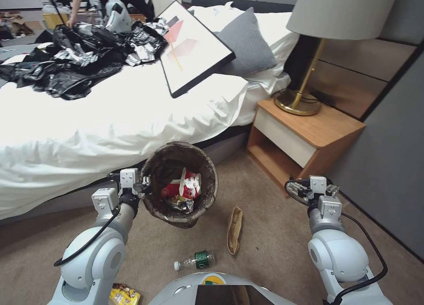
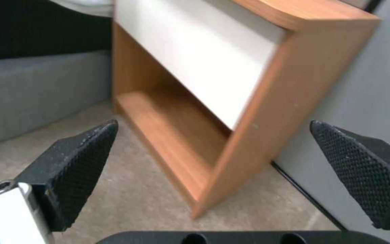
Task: Pick up the trash bin, then pick up the garbage from the floor and place it into the trash bin.
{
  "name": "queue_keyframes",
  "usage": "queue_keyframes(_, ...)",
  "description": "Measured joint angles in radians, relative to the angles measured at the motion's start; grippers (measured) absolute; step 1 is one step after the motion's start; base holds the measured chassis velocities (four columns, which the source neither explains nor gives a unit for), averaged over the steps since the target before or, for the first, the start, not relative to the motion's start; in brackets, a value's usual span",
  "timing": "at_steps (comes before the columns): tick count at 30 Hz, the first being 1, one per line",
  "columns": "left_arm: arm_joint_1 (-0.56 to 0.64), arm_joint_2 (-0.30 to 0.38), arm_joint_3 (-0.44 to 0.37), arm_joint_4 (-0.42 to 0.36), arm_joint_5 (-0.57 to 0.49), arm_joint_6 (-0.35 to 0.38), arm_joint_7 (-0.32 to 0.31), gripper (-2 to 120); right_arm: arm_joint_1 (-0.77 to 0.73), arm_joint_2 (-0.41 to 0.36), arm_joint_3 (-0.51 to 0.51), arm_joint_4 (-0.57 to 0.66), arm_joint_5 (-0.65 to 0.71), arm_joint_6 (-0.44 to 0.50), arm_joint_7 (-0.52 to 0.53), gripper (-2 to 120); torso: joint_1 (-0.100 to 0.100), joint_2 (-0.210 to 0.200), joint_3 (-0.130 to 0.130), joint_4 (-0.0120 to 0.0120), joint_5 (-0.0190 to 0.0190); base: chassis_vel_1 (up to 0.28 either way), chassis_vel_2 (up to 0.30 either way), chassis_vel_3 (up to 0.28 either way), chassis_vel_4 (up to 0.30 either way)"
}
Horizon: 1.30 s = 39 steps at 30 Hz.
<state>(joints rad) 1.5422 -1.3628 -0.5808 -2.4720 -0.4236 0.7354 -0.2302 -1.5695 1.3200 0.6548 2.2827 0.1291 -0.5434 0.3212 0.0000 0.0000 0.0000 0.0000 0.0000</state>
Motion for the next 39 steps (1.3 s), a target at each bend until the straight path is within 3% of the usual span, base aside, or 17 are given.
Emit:
queue_keyframes(29, 0.001, 0.001, 0.006, 0.007, 0.025, -0.001, -0.007, 0, 0.014, -0.015, -0.023, 0.022, -0.018, 0.025, -0.004, 100, 0.000, 0.000, 0.000, -0.0005, 0.0000, 0.024, 0.023, 0.024, 0.024)
queue_keyframes(30, 0.001, 0.001, 0.008, 0.007, 0.026, -0.001, -0.007, 0, 0.026, -0.021, -0.032, 0.022, -0.010, 0.020, -0.002, 100, 0.000, 0.000, 0.000, 0.0003, 0.0001, 0.000, 0.000, 0.000, 0.000)
queue_keyframes(31, 0.001, 0.001, 0.009, 0.007, 0.027, -0.001, -0.007, 0, 0.032, -0.027, -0.041, 0.018, 0.019, 0.002, 0.016, 100, 0.000, 0.000, 0.000, -0.0003, -0.0002, 0.000, 0.000, 0.000, 0.000)
queue_keyframes(32, -0.001, 0.000, 0.014, 0.008, 0.032, 0.000, -0.007, 0, 0.071, -0.055, -0.083, -0.011, 0.141, -0.073, 0.083, 100, 0.000, 0.000, 0.000, -0.0007, -0.0009, 0.000, 0.000, 0.000, 0.000)
queue_keyframes(33, -0.001, 0.000, 0.014, 0.008, 0.032, 0.000, -0.007, 0, 0.071, -0.055, -0.083, -0.011, 0.141, -0.073, 0.083, 100, 0.000, 0.000, 0.000, -0.0007, -0.0009, 0.000, 0.000, 0.000, 0.000)
queue_keyframes(34, -0.001, 0.000, 0.017, 0.008, 0.036, 0.000, -0.006, 0, 0.131, -0.092, -0.133, -0.044, 0.259, -0.139, 0.141, 100, 0.000, 0.000, 0.000, 0.0000, 0.0013, 0.000, 0.000, 0.000, 0.000)
queue_keyframes(35, -0.001, 0.000, 0.017, 0.008, 0.038, 0.000, -0.006, 0, 0.163, -0.115, -0.156, -0.063, 0.313, -0.164, 0.169, 100, 0.000, 0.000, 0.000, 0.0008, 0.0006, 0.000, 0.000, 0.000, 0.000)
queue_keyframes(36, 0.000, 0.001, 0.017, 0.008, 0.040, 0.000, -0.005, 0, 0.199, -0.141, -0.190, -0.090, 0.371, -0.185, 0.199, 100, 0.000, 0.000, 0.000, 0.0010, -0.0012, 0.000, 0.000, 0.000, 0.000)
queue_keyframes(38, 0.003, 0.004, 0.012, 0.005, 0.041, 0.000, -0.003, 0, 0.247, -0.169, -0.240, -0.136, 0.446, -0.194, 0.222, 100, 0.000, 0.000, 0.000, -0.0002, 0.0004, 0.000, 0.000, 0.000, 0.000)
queue_keyframes(39, 0.005, 0.004, 0.009, 0.003, 0.041, 0.000, -0.002, 0, 0.276, -0.177, -0.263, -0.163, 0.488, -0.197, 0.238, 100, 0.000, 0.000, 0.000, 0.0007, 0.0005, 0.000, 0.000, 0.000, 0.000)
